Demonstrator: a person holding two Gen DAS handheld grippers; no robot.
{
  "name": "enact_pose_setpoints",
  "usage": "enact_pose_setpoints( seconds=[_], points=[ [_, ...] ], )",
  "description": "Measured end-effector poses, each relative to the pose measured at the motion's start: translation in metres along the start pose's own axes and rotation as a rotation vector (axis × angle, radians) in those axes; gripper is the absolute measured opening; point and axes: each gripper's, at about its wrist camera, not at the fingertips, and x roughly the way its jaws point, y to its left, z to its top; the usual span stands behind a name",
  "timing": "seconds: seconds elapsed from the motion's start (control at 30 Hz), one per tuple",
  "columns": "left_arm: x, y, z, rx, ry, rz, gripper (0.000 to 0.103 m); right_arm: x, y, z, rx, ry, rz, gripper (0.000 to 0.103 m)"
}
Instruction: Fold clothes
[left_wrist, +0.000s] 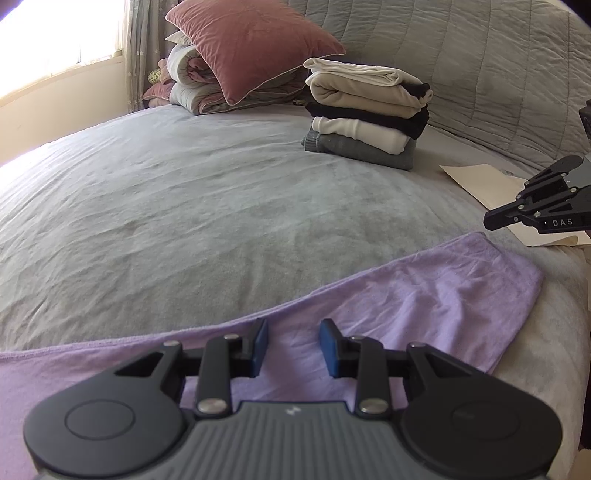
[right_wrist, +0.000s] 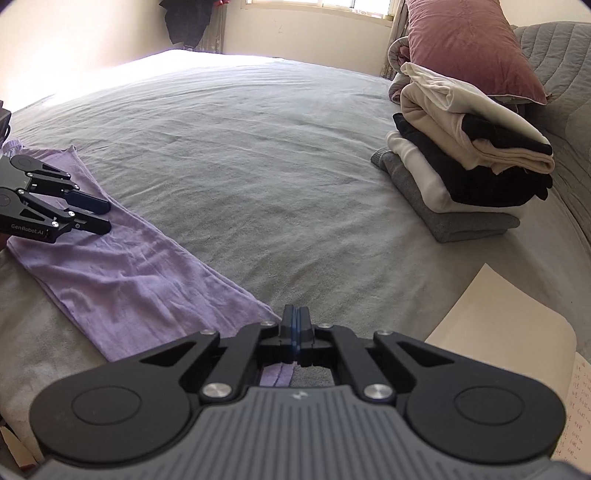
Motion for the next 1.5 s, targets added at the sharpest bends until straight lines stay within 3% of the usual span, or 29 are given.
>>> enact_pose_setpoints(
  seconds=[0.03, 0.13, 0.23, 0.3, 0.33, 0.37, 0.5, 0.6, 0.7, 0.8, 1.03, 1.1, 1.13, 1.17, 1.4, 1.47, 1.5],
  points=[
    [0.0, 0.0, 0.0, 0.0, 0.0, 0.0, 0.032, 0.001, -0.001, -0.001, 0.007, 0.007, -0.004, 0.0],
    [0.0, 0.001, 0.001, -0.005, 0.002, -0.003, 0.032, -0.003, -0.005, -0.002, 0.031, 0.009, -0.004, 0.014],
    [-0.001, 0.001, 0.002, -0.011, 0.003, -0.002, 0.032, -0.008, -0.012, -0.002, 0.082, 0.005, 0.024, 0.017],
    [-0.003, 0.001, 0.003, -0.011, 0.001, 0.001, 0.032, -0.007, -0.012, -0.002, 0.109, 0.013, 0.062, 0.03],
    [-0.006, 0.001, 0.004, -0.01, -0.005, 0.005, 0.032, -0.007, -0.012, -0.002, 0.121, 0.018, 0.081, 0.043],
    [-0.01, 0.001, 0.004, -0.011, -0.018, 0.003, 0.032, -0.006, -0.011, -0.002, 0.126, 0.027, 0.099, 0.044],
    [-0.027, 0.002, 0.005, -0.02, -0.058, -0.031, 0.032, -0.004, -0.01, -0.005, 0.148, 0.079, 0.114, 0.044],
    [-0.037, 0.0, 0.0, -0.009, -0.057, -0.058, 0.032, -0.016, -0.012, -0.009, 0.163, 0.07, 0.146, 0.044],
    [-0.044, -0.004, -0.008, 0.012, -0.036, -0.068, 0.032, -0.033, -0.002, -0.009, 0.094, 0.052, 0.228, 0.044],
    [-0.052, -0.009, -0.012, 0.025, -0.034, -0.086, 0.032, -0.037, 0.015, -0.009, 0.031, 0.089, 0.286, 0.044],
    [-0.067, -0.048, -0.018, 0.135, -0.057, -0.218, 0.032, -0.025, 0.052, -0.019, -0.152, 0.156, 0.252, 0.044],
    [-0.064, -0.056, -0.021, 0.17, -0.043, -0.218, 0.032, -0.022, 0.052, -0.02, -0.179, 0.172, 0.217, 0.03],
    [-0.063, -0.059, -0.022, 0.185, -0.036, -0.215, 0.032, -0.021, 0.051, -0.02, -0.185, 0.176, 0.195, 0.011],
    [-0.061, -0.061, -0.023, 0.191, -0.029, -0.215, 0.032, -0.021, 0.05, -0.02, -0.19, 0.18, 0.173, 0.001],
    [-0.051, -0.081, -0.025, 0.249, -0.015, -0.227, 0.032, -0.032, 0.036, -0.01, -0.114, 0.193, 0.124, 0.001],
    [-0.045, -0.09, -0.026, 0.284, -0.006, -0.213, 0.032, -0.035, 0.031, -0.01, -0.057, 0.186, 0.113, 0.018],
    [-0.042, -0.094, -0.027, 0.302, -0.002, -0.205, 0.032, -0.037, 0.027, -0.01, -0.011, 0.176, 0.112, 0.022]
  ],
)
